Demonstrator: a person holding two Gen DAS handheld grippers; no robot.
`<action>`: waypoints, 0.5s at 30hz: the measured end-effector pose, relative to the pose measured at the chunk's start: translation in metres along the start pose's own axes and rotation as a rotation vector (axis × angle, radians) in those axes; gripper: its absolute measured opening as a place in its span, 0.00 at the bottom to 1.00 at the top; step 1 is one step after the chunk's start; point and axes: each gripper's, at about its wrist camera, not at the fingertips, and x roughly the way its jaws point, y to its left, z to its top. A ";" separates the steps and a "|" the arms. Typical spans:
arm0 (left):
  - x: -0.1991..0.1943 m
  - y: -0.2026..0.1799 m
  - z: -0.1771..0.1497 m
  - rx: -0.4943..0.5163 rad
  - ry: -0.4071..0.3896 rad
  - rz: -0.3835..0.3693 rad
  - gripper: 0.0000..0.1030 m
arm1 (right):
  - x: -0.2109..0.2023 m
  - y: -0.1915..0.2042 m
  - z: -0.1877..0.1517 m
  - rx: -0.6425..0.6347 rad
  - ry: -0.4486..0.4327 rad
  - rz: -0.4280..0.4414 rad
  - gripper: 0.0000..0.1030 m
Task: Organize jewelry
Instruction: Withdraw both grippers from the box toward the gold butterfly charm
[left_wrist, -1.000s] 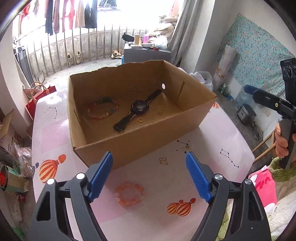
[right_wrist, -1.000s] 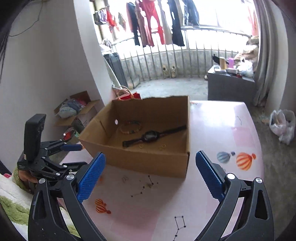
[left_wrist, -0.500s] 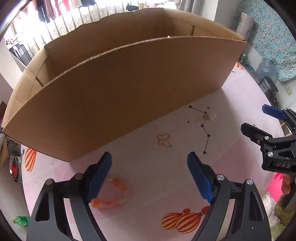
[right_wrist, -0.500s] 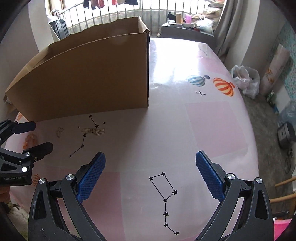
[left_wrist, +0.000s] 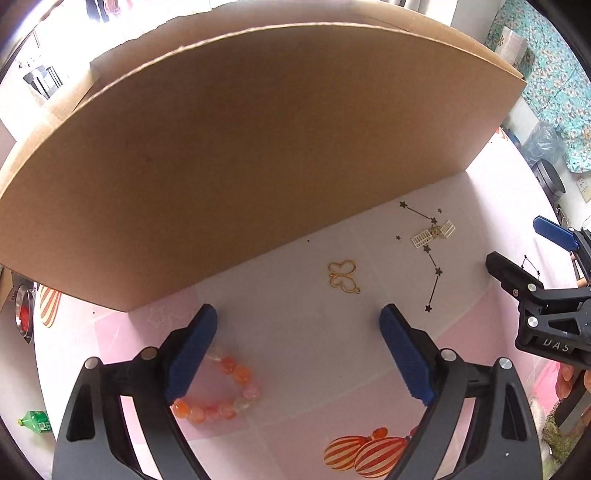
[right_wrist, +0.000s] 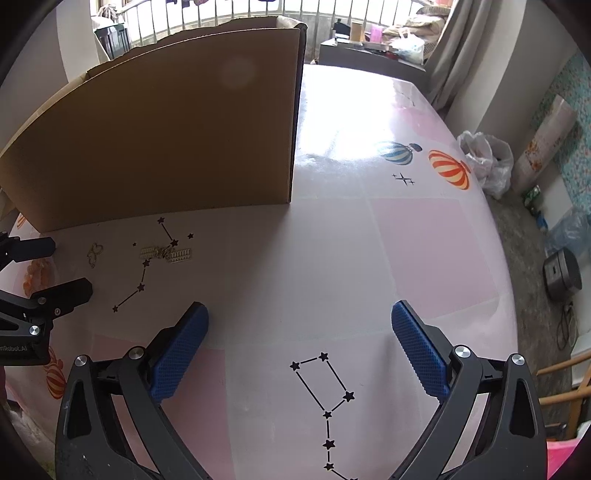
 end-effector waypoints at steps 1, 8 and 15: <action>0.000 0.000 0.000 0.000 -0.001 0.000 0.86 | 0.002 0.000 0.001 -0.002 0.000 -0.002 0.92; -0.003 -0.003 -0.004 0.000 -0.005 0.002 0.89 | 0.006 -0.001 0.004 0.001 0.016 -0.010 0.92; -0.004 0.004 -0.002 -0.014 -0.003 0.008 0.94 | 0.006 0.001 0.005 -0.003 0.053 -0.026 0.92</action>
